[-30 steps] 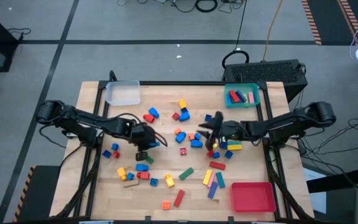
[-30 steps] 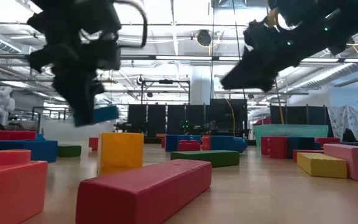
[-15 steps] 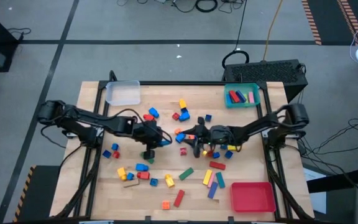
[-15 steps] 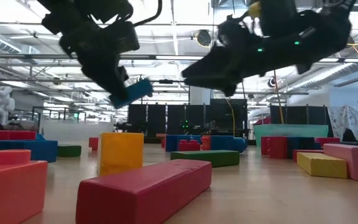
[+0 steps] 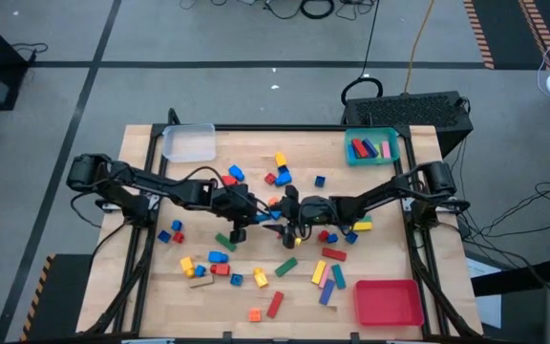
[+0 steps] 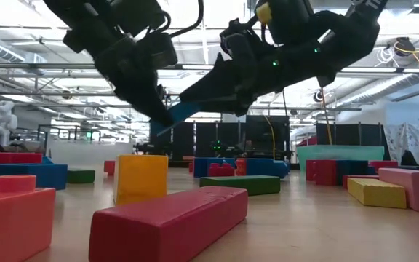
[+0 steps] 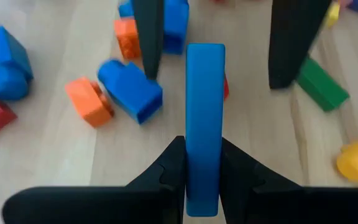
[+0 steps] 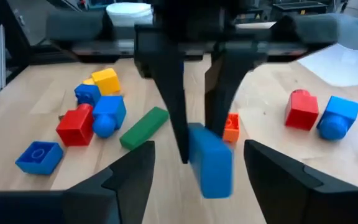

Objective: Sort blocks by size
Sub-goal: Put the blue block into the blue bin

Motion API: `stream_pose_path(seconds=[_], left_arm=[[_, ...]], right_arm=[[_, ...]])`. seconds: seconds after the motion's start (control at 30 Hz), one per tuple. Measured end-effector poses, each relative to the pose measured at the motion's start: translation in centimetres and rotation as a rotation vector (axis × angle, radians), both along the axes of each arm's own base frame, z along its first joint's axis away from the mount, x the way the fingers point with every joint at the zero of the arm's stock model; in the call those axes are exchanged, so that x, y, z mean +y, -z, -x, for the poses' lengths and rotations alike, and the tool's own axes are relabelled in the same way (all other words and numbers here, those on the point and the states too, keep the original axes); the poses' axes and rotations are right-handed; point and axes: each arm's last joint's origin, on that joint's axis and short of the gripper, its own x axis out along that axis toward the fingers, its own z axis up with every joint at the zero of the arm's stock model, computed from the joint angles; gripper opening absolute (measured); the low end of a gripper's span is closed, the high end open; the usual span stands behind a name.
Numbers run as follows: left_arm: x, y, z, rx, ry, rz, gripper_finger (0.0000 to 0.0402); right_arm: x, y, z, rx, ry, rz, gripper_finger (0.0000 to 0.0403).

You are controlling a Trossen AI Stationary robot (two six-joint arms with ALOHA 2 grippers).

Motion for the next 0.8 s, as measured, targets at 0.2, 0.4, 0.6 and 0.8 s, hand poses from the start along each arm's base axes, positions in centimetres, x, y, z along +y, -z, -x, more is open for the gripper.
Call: stream_pose_path(seconds=[0.2,0.4,0.6,0.8], left_arm=[[-0.06,-0.05,-0.31,-0.027,0.014,0.016,0.0062],[-0.03,-0.09,-0.36,-0.034,0.014,0.016,0.0062],[-0.10,-0.13,-0.39,-0.040,0.023,0.014,0.0062],[0.05,-0.37,-0.58,-0.067,-0.011,0.005,0.0158]], right_arm=[[-0.06,0.19,0.06,0.019,0.007,-0.015,0.0178],[-0.07,0.32,0.11,0.033,0.009,-0.018,0.0099],[0.00,0.33,0.11,0.035,-0.003,-0.013,0.0036],[-0.12,0.42,0.20,0.053,0.024,-0.005,0.0036]])
